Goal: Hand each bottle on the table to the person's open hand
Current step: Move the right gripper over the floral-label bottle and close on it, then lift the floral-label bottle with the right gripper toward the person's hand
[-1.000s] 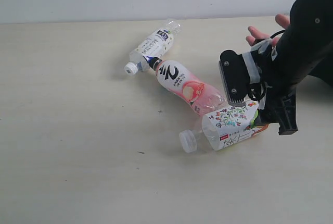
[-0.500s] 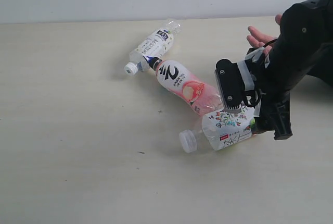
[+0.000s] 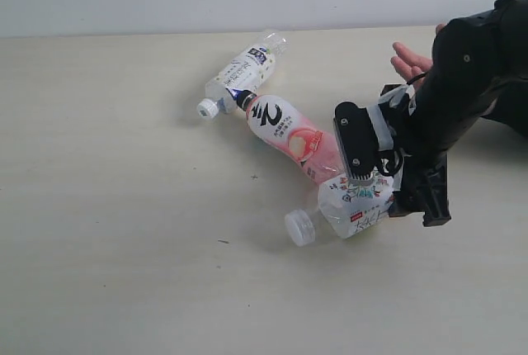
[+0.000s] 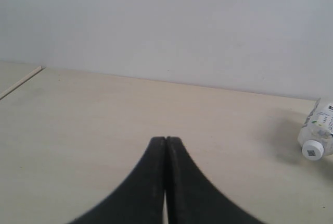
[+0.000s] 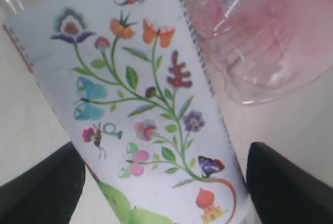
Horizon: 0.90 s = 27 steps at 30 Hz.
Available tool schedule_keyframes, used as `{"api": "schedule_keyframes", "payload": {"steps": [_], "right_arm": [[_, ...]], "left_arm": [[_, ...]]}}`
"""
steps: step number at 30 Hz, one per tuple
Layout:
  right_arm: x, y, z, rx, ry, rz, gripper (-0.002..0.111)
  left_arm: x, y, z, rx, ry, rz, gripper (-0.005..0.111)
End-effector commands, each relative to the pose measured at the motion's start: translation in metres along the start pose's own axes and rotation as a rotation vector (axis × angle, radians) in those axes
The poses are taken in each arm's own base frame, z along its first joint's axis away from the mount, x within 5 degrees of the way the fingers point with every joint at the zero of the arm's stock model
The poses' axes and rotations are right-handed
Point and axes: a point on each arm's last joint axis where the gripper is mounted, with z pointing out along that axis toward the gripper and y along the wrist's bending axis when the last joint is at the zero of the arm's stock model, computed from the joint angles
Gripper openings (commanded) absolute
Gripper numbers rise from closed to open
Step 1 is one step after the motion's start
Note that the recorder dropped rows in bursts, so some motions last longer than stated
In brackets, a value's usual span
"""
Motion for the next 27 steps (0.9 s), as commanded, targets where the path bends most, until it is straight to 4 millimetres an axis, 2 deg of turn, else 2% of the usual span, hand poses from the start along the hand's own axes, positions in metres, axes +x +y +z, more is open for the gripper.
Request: {"api": "schedule_keyframes", "payload": {"steps": [1, 9, 13, 17, 20, 22, 27], "right_arm": [[-0.002, -0.003, 0.002, 0.007, -0.007, -0.005, 0.080], [-0.001, 0.000, 0.015, -0.034, 0.008, 0.029, 0.076], [-0.001, 0.000, 0.015, -0.034, 0.008, 0.056, 0.061], [-0.002, -0.002, 0.015, -0.024, 0.005, 0.134, 0.035], [-0.001, -0.002, 0.014, -0.020, 0.010, 0.123, 0.012], [-0.001, -0.002, 0.014, -0.024, 0.011, 0.077, 0.008], [-0.001, -0.001, 0.014, -0.025, 0.012, 0.010, 0.008]], "left_arm": [[0.000, 0.000, 0.000, 0.007, -0.006, -0.001, 0.000], [0.000, 0.000, 0.000, 0.007, -0.006, -0.001, 0.000], [0.000, 0.000, 0.000, 0.007, -0.006, -0.001, 0.000], [0.000, 0.000, 0.000, 0.007, -0.006, -0.001, 0.000], [0.000, 0.000, 0.000, 0.007, -0.006, -0.001, 0.000], [0.000, 0.000, 0.000, 0.007, -0.006, -0.001, 0.000], [0.000, 0.000, 0.000, 0.007, -0.006, -0.001, 0.000]]}}
